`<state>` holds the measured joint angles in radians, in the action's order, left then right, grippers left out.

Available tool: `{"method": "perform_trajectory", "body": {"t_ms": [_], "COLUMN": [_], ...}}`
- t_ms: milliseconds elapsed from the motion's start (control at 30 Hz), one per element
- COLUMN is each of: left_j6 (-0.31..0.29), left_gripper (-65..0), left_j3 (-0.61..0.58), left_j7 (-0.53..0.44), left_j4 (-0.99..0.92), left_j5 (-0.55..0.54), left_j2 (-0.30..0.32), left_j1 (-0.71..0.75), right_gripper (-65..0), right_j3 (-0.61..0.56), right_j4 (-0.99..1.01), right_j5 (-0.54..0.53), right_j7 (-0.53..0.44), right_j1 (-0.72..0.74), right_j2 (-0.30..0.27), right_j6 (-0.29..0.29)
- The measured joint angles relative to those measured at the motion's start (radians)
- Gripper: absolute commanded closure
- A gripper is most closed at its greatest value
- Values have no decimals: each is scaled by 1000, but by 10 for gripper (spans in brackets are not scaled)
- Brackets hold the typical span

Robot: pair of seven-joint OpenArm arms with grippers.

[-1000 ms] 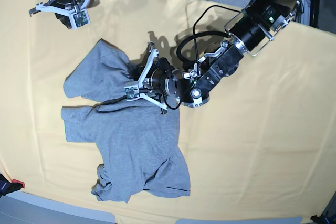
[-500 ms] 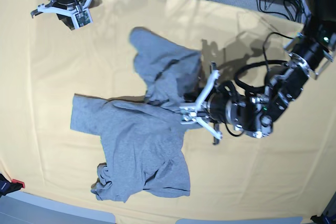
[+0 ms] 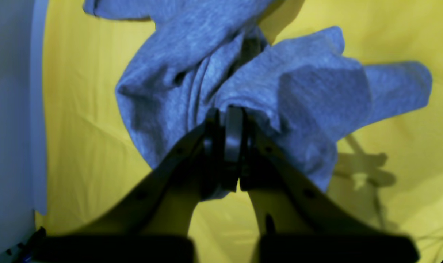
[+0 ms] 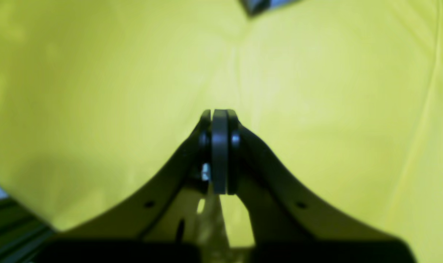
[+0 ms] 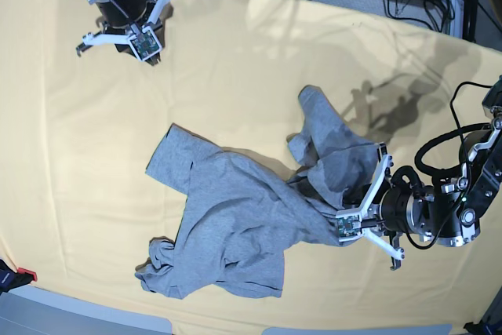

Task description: Layout the t-shirt on the table in an organized manner, then fold the t-shirt properly

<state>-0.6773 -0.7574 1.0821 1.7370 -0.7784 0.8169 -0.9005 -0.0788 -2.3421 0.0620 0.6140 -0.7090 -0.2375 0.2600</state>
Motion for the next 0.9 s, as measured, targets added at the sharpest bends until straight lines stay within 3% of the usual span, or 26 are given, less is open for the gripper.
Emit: {"method": "perform_trajectory", "body": {"t_ms": [67,133,233,433,500,700,900], "left_j6": [7,6,7,34,33,34,60], "left_gripper": [0,0,0,-219,-257,-258,-258], "left_j3": [0,0,0,0,0,0,0], "left_j7": [-1,-1,-1,-1,-1,-23,-27], "left_j4": [-12,-34,-73,-137,-151,-183,-188], "left_j5": [-1,0,-30,-64,-64,-69,-69], "left_j2": [-6,-8,-5,-12,-13,-16,-14], "left_j1": [19,42,80,125,130,155,159], "right_gripper": [-288,-344,-343,-343,-343,-343,-342], "right_j3": [0,0,0,0,-3,-7,-55], "right_j4": [0,0,0,35,104,321,497], "right_j5": [-34,-61,-103,-182,-185,-244,-172], "right_j7": [-25,-27,-28,-81,-78,-97,-100], "right_j1": [29,56,103,213,261,414,562], "right_j2": [-2,-9,-11,-11,-10,-9,-9], "right_j6": [10,40,68,135,151,241,231]}}
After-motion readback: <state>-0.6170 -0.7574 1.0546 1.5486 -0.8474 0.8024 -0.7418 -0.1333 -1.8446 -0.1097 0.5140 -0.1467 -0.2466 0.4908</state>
